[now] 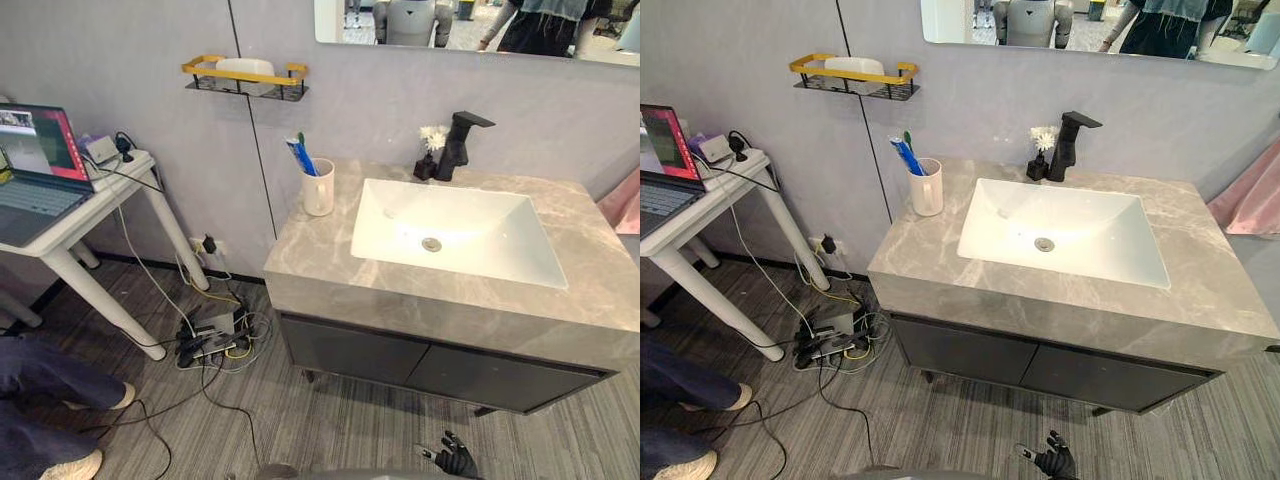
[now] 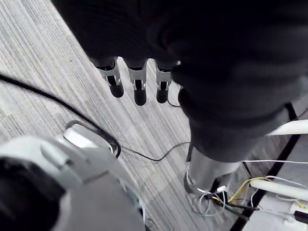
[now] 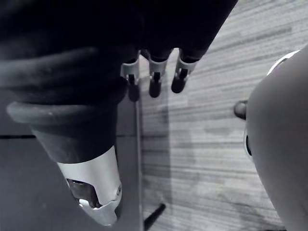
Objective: Organize washtable
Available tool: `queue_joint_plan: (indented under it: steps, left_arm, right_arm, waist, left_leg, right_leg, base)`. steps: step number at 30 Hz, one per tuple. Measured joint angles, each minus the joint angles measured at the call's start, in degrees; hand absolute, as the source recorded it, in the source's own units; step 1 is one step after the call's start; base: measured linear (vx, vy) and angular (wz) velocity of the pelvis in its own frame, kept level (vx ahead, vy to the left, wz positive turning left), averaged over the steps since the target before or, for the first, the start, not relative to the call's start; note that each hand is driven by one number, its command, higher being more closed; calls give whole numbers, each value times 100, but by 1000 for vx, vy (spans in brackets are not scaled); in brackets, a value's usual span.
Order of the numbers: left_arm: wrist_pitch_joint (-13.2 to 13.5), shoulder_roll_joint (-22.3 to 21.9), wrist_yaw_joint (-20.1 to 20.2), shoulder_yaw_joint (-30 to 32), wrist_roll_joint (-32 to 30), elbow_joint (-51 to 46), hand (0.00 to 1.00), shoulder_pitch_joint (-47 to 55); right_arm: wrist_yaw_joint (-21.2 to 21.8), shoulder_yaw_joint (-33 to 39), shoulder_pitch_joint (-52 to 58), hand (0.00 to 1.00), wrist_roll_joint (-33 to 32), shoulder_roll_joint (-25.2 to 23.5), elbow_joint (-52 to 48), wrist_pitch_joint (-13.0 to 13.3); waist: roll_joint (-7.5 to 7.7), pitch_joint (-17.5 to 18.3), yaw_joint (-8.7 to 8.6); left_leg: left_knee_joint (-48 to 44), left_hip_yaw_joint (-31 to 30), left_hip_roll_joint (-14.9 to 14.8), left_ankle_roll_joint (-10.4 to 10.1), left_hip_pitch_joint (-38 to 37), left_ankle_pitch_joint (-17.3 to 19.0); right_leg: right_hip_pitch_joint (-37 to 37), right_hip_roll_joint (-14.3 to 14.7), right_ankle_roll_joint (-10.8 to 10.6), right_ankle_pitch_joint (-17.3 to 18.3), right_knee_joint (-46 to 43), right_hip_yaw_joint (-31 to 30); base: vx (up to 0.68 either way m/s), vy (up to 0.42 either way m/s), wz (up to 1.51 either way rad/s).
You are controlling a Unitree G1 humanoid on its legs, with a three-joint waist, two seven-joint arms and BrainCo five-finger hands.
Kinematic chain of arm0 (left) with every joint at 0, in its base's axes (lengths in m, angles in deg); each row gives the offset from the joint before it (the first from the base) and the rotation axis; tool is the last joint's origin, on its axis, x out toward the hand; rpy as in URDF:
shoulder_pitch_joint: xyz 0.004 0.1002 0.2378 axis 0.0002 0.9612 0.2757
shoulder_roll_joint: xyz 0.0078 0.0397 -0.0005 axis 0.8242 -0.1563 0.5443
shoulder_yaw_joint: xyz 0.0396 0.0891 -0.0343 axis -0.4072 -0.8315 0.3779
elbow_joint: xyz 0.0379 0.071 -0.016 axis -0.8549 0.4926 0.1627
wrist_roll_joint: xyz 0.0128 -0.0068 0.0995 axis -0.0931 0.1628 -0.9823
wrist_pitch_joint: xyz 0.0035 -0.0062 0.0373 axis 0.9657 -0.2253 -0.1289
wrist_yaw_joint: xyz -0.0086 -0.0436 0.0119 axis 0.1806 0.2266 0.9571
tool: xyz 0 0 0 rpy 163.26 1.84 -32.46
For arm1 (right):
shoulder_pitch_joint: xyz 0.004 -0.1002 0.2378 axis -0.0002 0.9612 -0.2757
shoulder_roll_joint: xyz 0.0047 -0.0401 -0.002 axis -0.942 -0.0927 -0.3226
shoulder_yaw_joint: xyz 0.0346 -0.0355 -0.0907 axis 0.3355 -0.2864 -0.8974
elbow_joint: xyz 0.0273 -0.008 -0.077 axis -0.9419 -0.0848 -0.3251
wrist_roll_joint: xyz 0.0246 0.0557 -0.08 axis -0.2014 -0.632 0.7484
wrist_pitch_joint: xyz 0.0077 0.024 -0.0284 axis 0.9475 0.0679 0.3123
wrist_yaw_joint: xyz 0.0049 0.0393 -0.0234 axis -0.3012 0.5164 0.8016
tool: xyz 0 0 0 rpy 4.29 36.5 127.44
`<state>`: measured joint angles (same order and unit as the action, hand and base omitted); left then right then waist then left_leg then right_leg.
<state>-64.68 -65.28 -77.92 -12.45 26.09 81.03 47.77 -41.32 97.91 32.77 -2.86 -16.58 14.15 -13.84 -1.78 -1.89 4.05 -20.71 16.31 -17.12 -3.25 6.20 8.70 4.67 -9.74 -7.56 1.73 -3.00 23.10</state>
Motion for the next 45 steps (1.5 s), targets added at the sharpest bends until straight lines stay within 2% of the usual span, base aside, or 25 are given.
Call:
queue_joint_plan:
  steps: [5,8,11,12,14,17,19,20,22,23,25,26,28,29,30,32,34,35,37,38,39,41,42,43,45]
  left_arm:
    - [29,-18,-106,-53,-31,80,0,-209]
    - [65,-16,-103,-173,-47,101,0,-463]
    - [79,-12,-90,-310,-192,112,0,-588]
    - [85,-3,-89,-339,-259,78,0,-582]
    - [74,0,-86,-446,-345,61,0,-574]
    - [80,39,-42,-616,-339,166,0,-569]
    - [76,163,43,-667,-312,218,0,-556]
    - [66,258,63,-618,-305,351,0,-616]
    - [39,240,101,-617,-277,623,0,-660]
    - [44,308,150,-713,-272,662,0,-666]
    - [43,314,172,-899,-278,734,0,-679]
    - [37,395,177,-919,-283,743,0,-720]
    - [32,573,171,-888,-314,720,0,-724]
    - [24,610,164,-886,-347,712,0,-720]
    - [25,610,168,-882,-359,703,0,-726]
    - [27,549,150,-864,-437,646,0,-780]
    - [13,463,148,-885,-466,595,0,-767]
    - [11,463,148,-888,-495,596,0,-768]
    - [19,463,150,-936,-566,576,0,-773]
    - [18,460,151,-937,-586,599,0,-744]
    - [13,480,163,-943,-624,606,0,-738]
    - [56,584,169,-1012,-826,553,0,-741]
    - [83,584,164,-1072,-919,529,0,-805]
    - [109,527,157,-1136,-985,489,0,-844]
    - [148,559,161,-1228,-982,468,0,-863]
  right_arm:
    - [-73,137,-201,0,-102,7,-19,40]
    - [-66,288,-260,0,-99,-105,-181,17]
    - [-50,225,-281,0,-86,-121,-380,-11]
    - [-49,232,-290,0,-85,-124,-426,-31]
    - [58,241,-205,0,-29,-22,-425,-55]
    - [104,406,-188,0,29,9,-77,-58]
    - [132,506,-267,0,64,5,256,-85]
    - [176,512,-391,0,106,79,457,-123]
    - [178,504,-484,0,216,166,575,-118]
    - [166,504,-587,0,262,239,758,-132]
    - [163,503,-764,0,285,307,1014,-222]
    - [168,468,-802,0,384,234,1013,-231]
    - [180,196,-862,0,533,92,1036,-228]
    - [195,-16,-918,0,612,114,1121,-227]
    - [196,-51,-943,0,658,136,1126,-234]
    - [234,-187,-1089,0,701,294,1198,-228]
    - [323,-188,-1205,0,699,462,1358,-229]
    - [331,-171,-1201,0,697,502,1368,-225]
    - [415,-151,-1182,0,710,629,1360,-228]
    - [434,-146,-1152,0,726,619,1318,-198]
    - [433,-106,-1099,0,724,591,1287,-185]
    - [427,11,-951,0,793,458,861,-178]
    - [428,11,-833,0,831,412,669,-165]
    - [400,20,-830,0,787,281,523,-180]
    - [395,39,-802,0,680,109,513,-181]
  waist:
    - [-173,-169,-62]
    - [-22,-303,-200]
    - [-54,-404,-137]
    - [-45,-478,-153]
    - [-68,-484,-186]
    - [-50,-464,-189]
    - [85,-382,-150]
    - [92,-351,-153]
    - [-20,-302,-168]
    - [27,-279,-179]
    - [-75,-278,-197]
    - [23,-296,-234]
    - [269,-368,-322]
    - [274,-363,-317]
    - [304,-360,-327]
    - [164,-433,-306]
    - [94,-556,-335]
    - [64,-570,-332]
    - [-47,-599,-312]
    - [-95,-588,-319]
    - [-95,-572,-311]
    - [-60,-565,-528]
    - [55,-526,-599]
    - [48,-513,-459]
    - [123,-471,-314]
  left_leg:
    - [-437,-1490,204,-669,53,598]
    - [-594,-1068,441,-452,116,880]
    - [-396,62,335,-169,-105,914]
    - [-294,362,356,-117,-196,882]
    - [-87,1121,316,-30,-599,834]
    - [181,1832,308,-51,-940,702]
    - [99,2174,355,-102,-981,668]
    - [23,2174,353,-56,-957,636]
    - [-171,2179,188,308,-817,421]
    - [176,2099,365,274,-820,461]
    - [662,2276,378,129,-1028,311]
    - [459,2461,242,-113,-1164,217]
    - [-744,2732,-258,-118,-1159,200]
    - [-1666,2423,-625,183,-999,87]
    - [-2089,2059,-714,399,-812,148]
    - [-2541,510,-81,349,-272,746]
    - [-2221,-575,739,237,131,954]
    - [-2070,-913,944,233,246,961]
    - [-1245,-2427,1563,137,444,931]
    - [-810,-3125,1606,-16,478,795]
    - [-890,-3057,1582,-15,447,761]
    - [-833,-2339,1412,237,369,929]
    - [-885,-1983,1323,305,446,1000]
    - [-806,-781,916,427,466,1011]
    - [-654,60,731,426,288,1009]
  right_leg:
    - [-325,-4,-105,-115,-123,-609]
    - [-893,-253,-145,-229,-465,-1144]
    - [-1428,-261,422,-1194,-239,-824]
    - [-1508,-362,515,-1039,-535,-390]
    - [-1511,-660,950,235,-2248,1060]
    - [-1093,-899,1057,933,-3123,1627]
    - [-1001,-1134,988,1035,-3064,1909]
    - [-1031,-873,1054,1035,-2724,2142]
    - [-978,-376,988,683,-1846,2209]
    - [-972,-137,833,475,-1180,1870]
    - [-995,376,912,189,-625,1341]
    - [-1008,571,923,185,-464,1064]
    - [-972,748,995,294,-452,564]
    - [-888,976,1087,293,-449,75]
    - [-862,1094,1134,234,-463,-199]
    - [-884,1402,1278,144,-447,-1180]
    - [-873,1653,1234,57,-474,-2211]
    - [-861,1713,1215,37,-483,-2488]
    - [-911,1973,1126,20,-484,-3479]
    - [-958,2120,1067,-19,-500,-3924]
    - [-982,2141,994,-74,-510,-4075]
    - [-1098,2136,954,-59,-406,-4627]
    - [-1239,2100,956,-58,-355,-4712]
    - [-1739,1952,1030,-14,-584,-4008]
    - [-2085,1665,1020,-18,-839,-2768]
  base:
    - [24,145,-69]
    - [-58,236,-89]
    - [-149,206,-164]
    - [-213,158,-174]
    - [-165,128,-146]
    - [-40,36,-112]
    - [58,-109,-124]
    - [38,-179,-203]
    - [7,-184,-190]
    - [-67,-116,-179]
    - [-79,-78,-176]
    - [-51,-133,-159]
    - [-41,-174,-187]
    - [25,-107,-179]
    - [67,-60,-213]
    - [68,48,-228]
    - [27,121,-243]
    - [35,133,-263]
    - [30,191,-297]
    - [20,254,-281]
    - [38,271,-282]
    - [37,313,-206]
    - [-21,363,-294]
    - [-45,354,-317]
    - [-29,250,-295]
